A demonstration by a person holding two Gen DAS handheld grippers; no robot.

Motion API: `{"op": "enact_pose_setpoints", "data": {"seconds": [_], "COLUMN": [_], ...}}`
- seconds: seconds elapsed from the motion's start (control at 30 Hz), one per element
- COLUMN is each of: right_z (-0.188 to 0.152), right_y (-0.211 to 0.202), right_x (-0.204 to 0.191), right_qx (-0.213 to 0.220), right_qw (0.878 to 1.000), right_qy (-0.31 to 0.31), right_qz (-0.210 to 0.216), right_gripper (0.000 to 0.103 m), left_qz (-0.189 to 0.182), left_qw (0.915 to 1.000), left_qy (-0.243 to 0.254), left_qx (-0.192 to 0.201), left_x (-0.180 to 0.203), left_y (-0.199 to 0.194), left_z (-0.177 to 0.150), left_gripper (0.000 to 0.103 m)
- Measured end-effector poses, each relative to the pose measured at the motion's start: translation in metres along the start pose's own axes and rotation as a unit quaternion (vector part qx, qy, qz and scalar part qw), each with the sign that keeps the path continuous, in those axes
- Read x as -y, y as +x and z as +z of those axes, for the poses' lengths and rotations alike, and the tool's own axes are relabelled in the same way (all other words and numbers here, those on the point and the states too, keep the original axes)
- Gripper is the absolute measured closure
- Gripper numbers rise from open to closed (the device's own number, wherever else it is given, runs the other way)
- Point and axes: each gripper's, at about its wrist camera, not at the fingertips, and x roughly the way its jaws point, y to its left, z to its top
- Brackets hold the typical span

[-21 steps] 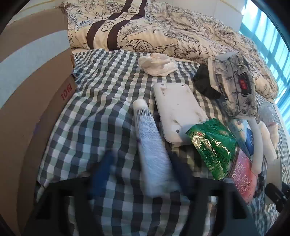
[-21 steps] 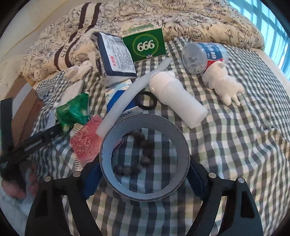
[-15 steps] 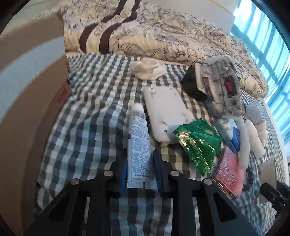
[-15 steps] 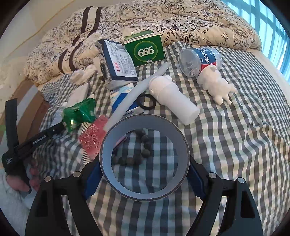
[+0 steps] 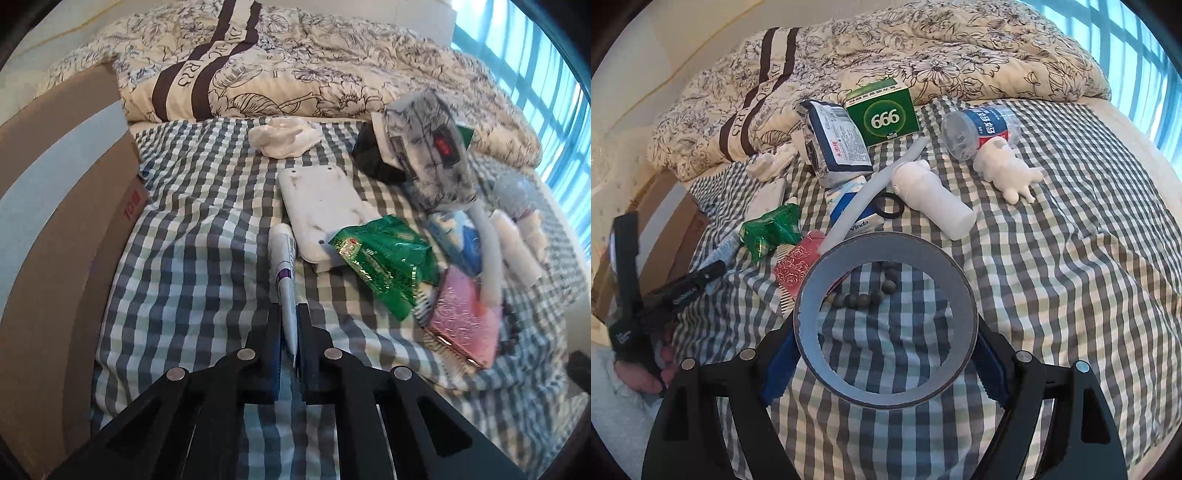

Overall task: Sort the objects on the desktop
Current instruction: 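Grasp the white tube with the left tool while the right tool holds the grey tape roll, then carry the tube and tape roll over the cardboard box and open both tools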

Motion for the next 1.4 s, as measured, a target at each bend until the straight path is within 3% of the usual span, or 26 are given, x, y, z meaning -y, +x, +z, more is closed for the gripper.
{"op": "enact_pose_setpoints", "data": {"seconds": [0.2, 0.5, 0.67, 0.8, 1.07, 1.23, 1.4], "right_z": [0.002, 0.010, 0.022, 0.037, 0.061, 0.077, 0.082], "right_y": [-0.010, -0.048, -0.083, -0.102, -0.108, -0.080, -0.042], "right_x": [0.000, -0.027, -0.068, -0.112, -0.241, -0.309, -0.346], "right_qx": [0.008, 0.032, 0.057, 0.072, 0.070, 0.032, -0.003], "right_qw": [1.000, 0.999, 0.996, 0.991, 0.971, 0.961, 0.958], "right_qy": [-0.003, -0.023, -0.055, -0.082, -0.146, -0.152, -0.131], "right_qz": [0.002, 0.017, 0.043, 0.072, 0.174, 0.228, 0.254], "right_gripper": [0.021, 0.021, 0.021, 0.021, 0.021, 0.021, 0.021], "left_qz": [0.007, -0.019, -0.022, 0.006, 0.061, 0.070, 0.074], "left_qw": [0.9992, 0.9927, 0.9883, 0.9861, 0.9830, 0.9833, 0.9823], "left_qy": [-0.010, -0.012, -0.031, -0.048, -0.098, -0.116, -0.129], "left_qx": [0.037, 0.118, 0.148, 0.159, 0.143, 0.122, 0.114], "left_x": [-0.002, -0.013, -0.046, -0.094, -0.188, -0.213, -0.226], "left_y": [-0.029, -0.131, -0.186, -0.216, -0.223, -0.202, -0.181], "left_z": [-0.002, 0.028, 0.045, 0.046, 0.026, 0.008, 0.001], "left_gripper": [0.097, 0.097, 0.096, 0.096, 0.096, 0.096, 0.096]}}
